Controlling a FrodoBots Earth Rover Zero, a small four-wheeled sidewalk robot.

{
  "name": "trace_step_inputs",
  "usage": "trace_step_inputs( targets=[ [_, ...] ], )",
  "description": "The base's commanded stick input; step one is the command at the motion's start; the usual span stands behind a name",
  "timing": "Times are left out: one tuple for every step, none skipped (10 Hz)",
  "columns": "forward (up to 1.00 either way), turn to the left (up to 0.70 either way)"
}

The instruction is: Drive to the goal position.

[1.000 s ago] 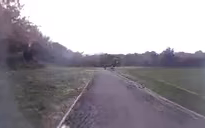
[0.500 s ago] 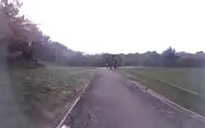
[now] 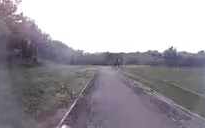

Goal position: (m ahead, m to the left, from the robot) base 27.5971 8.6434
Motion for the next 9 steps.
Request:
trace_step_inputs(
  targets=[
    [0.70,0.00],
    [0.70,0.00],
    [0.70,0.00],
    [0.70,0.00],
    [0.70,0.00],
    [0.70,0.00],
    [0.70,0.00],
    [0.70,0.00],
    [0.70,-0.03]
  ],
)
